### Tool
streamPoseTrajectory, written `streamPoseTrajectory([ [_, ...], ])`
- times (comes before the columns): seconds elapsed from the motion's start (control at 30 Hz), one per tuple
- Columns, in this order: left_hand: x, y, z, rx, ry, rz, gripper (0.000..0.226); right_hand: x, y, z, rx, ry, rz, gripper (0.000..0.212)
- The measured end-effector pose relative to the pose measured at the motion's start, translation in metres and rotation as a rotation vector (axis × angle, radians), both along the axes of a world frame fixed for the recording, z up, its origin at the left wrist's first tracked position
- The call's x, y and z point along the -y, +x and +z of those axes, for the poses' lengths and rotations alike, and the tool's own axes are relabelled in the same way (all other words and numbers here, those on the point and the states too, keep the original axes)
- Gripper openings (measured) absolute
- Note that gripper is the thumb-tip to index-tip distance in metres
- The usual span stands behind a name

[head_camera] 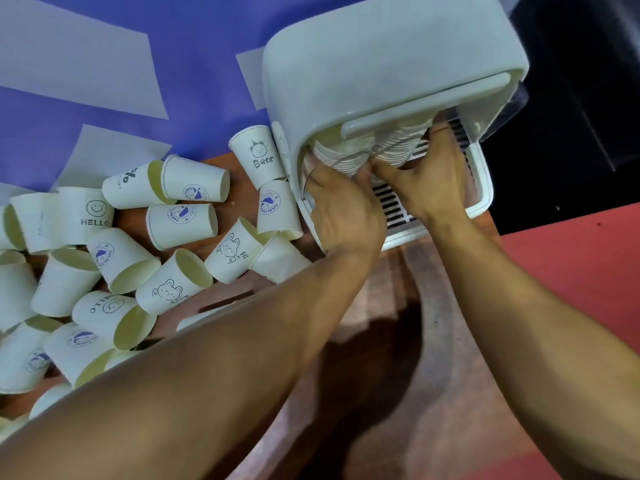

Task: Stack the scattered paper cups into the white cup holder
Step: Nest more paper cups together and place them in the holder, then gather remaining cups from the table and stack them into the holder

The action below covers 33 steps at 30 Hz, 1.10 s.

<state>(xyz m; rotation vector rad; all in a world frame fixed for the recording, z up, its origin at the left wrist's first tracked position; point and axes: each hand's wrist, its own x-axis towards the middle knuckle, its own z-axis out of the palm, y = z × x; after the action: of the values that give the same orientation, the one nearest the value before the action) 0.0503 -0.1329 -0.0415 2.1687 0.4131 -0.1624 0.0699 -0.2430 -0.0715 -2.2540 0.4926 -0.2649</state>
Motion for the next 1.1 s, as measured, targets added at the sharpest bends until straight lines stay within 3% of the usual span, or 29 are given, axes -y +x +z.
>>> streamPoseTrajectory([
  [0.43, -0.001, 0.014, -0.004, -0.068, -0.057, 0.065, 0.070, -0.009, 0.015, -0.012, -0.067, -0.077, -0.053, 0.071],
  [0.8, -0.013, -0.013, 0.002, -0.031, -0.177, 0.031, 0.069, -0.030, -0.018, 0.001, -0.074, -0.003, -0.115, 0.065],
  [0.93, -0.025, -0.028, 0.007, -0.106, -0.208, -0.021, 0.056, -0.041, -0.040, 0.009, -0.089, 0.052, -0.155, 0.063],
  [1.1, -0.062, -0.063, 0.012, -0.048, -0.191, -0.101, 0.030, -0.076, -0.075, 0.025, -0.086, 0.059, -0.084, 0.035],
])
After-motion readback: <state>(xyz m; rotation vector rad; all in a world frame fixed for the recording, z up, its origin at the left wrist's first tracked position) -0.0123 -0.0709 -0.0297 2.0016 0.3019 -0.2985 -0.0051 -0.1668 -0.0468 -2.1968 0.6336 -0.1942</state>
